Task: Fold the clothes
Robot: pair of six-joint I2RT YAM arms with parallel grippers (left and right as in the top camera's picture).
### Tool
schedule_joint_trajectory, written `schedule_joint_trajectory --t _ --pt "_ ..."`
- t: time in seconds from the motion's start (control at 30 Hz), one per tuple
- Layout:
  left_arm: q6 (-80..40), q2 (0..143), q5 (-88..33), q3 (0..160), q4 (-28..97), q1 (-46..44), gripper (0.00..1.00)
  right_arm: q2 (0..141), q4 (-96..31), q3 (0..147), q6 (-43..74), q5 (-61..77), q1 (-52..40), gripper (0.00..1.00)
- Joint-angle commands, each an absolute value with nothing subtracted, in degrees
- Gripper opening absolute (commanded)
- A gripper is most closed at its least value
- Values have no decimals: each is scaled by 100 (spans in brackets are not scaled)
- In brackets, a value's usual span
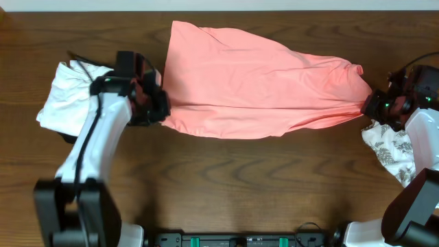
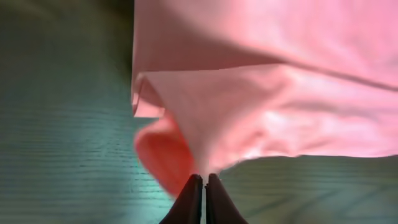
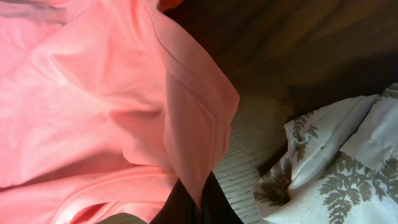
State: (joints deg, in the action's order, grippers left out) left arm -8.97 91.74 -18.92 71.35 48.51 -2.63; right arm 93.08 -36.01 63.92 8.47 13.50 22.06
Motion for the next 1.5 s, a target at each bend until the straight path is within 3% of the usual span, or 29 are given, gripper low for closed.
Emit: schedule_joint_trajectory --t 0.0,0.87,1.47 --pt "-880 9050 -1706 7210 4971 -255 6 9262 -3601 6482 757 1354 2250 1" --pt "-888 9048 -1387 7210 5164 -239 6 9251 -3669 6482 705 1352 2255 1" --pt "-1835 9048 -458 7210 5310 -239 6 9251 -3824 6482 615 1354 2252 1"
